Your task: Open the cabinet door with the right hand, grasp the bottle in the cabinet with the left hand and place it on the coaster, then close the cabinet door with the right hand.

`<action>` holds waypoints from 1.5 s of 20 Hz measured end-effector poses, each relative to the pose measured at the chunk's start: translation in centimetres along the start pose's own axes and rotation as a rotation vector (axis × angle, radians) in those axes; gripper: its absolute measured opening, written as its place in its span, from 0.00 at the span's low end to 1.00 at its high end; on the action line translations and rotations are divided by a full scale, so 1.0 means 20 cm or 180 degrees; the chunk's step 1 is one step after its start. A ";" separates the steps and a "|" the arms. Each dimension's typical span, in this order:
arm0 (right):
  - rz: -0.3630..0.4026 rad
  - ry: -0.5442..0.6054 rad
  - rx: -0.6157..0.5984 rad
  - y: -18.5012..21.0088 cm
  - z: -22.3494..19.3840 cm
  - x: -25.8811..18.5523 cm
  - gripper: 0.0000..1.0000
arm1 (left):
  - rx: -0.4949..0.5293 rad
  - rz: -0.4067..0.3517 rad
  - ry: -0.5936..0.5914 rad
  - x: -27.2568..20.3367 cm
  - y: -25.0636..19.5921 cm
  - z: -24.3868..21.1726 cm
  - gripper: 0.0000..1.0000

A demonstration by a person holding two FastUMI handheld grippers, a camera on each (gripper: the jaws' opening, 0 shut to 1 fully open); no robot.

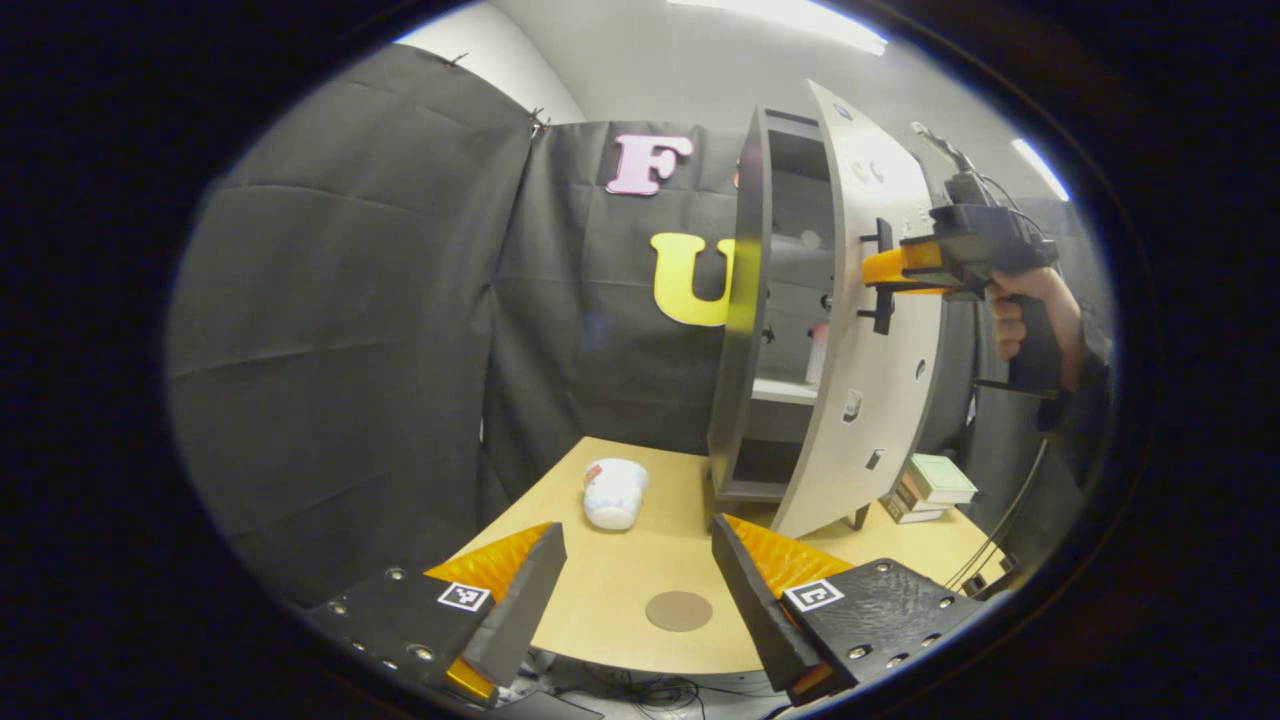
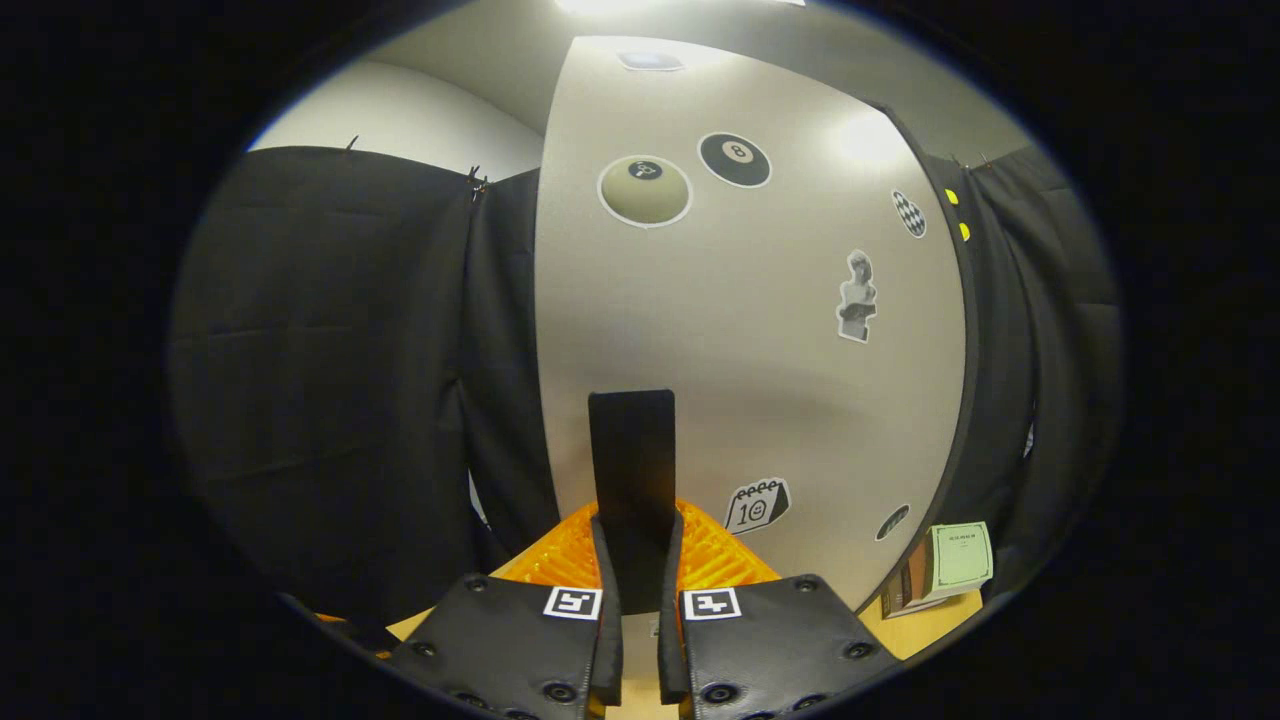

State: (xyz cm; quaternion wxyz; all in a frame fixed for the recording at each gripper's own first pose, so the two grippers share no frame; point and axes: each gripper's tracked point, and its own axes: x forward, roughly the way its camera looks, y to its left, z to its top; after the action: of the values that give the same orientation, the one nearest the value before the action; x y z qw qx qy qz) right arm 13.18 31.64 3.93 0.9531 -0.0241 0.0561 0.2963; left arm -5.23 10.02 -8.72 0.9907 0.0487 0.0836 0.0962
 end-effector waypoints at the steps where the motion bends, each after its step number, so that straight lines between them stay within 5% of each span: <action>1: 0.0012 0.0009 0.0002 -0.02 -0.01 -0.02 0.14 | 0.0046 -0.0046 0.0010 0.01 -0.02 0.00 0.91; 13: 0.0058 -0.0048 0.0150 -0.20 -0.03 -0.43 0.16 | 0.0053 -0.0382 -0.0069 0.25 -0.23 0.17 0.89; 30: -0.0636 -0.0208 0.0380 -0.70 -0.03 -0.81 0.14 | 0.0220 -0.0855 0.0047 0.41 -0.62 0.13 0.89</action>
State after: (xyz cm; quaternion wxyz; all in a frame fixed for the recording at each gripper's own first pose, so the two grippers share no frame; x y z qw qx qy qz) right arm 7.90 10.93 5.49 0.9790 0.0369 0.0398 0.1966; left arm 5.44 -0.71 -8.94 0.9917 0.0704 0.0999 -0.0399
